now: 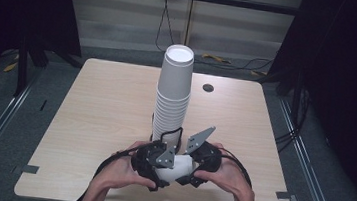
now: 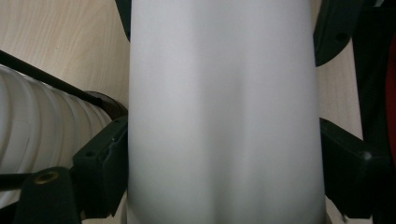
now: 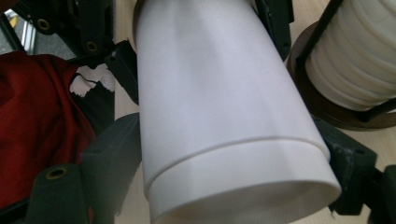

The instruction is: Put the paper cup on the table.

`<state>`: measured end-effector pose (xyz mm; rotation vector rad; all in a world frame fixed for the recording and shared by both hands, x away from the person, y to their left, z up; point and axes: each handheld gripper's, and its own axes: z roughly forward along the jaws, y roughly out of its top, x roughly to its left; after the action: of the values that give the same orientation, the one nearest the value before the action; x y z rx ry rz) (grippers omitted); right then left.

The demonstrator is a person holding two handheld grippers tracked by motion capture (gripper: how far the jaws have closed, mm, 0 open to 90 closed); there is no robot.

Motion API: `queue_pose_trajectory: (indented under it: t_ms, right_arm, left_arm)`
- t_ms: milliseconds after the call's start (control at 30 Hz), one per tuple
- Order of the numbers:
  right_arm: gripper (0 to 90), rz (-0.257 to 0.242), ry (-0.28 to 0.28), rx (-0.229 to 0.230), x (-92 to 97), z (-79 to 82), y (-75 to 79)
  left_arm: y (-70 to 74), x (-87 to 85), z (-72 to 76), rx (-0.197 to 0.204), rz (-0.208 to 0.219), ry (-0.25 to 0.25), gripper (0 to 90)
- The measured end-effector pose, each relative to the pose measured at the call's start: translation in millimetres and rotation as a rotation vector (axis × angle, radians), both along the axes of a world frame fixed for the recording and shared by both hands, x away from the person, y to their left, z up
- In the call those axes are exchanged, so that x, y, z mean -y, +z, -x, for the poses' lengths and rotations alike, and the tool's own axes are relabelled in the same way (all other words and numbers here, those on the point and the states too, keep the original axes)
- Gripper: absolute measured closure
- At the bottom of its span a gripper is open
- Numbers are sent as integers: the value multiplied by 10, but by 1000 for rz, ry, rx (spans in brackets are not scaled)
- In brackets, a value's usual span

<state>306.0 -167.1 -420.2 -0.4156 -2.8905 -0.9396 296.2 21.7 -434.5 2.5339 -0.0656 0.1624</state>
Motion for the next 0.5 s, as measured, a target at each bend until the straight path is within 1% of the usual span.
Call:
queue_pose_trajectory:
  t_ms: [67, 133, 200, 300, 433, 500]
  right_arm:
    - [192, -2, -6, -9, -1, -5, 6]
    - [203, 0, -5, -3, 1, -10, 7]
    - [206, 4, -5, -10, -7, -11, 1]
    - [223, 6, 8, -14, -11, -13, -7]
    - [229, -4, 15, -20, 4, -10, 1]
    - [230, -5, 12, -11, 12, -8, 12]
  left_arm:
    - [-4, 0, 4, 1, 1, 0, 151]
    - [-9, -6, -1, -1, 4, 0, 151]
    - [-11, -6, 4, 1, -1, -2, 152]
    - [-26, -11, 6, 2, -5, -12, 151]
    - [-24, -35, -1, -4, 20, -21, 143]
    - [-20, -52, -8, -6, 34, -21, 138]
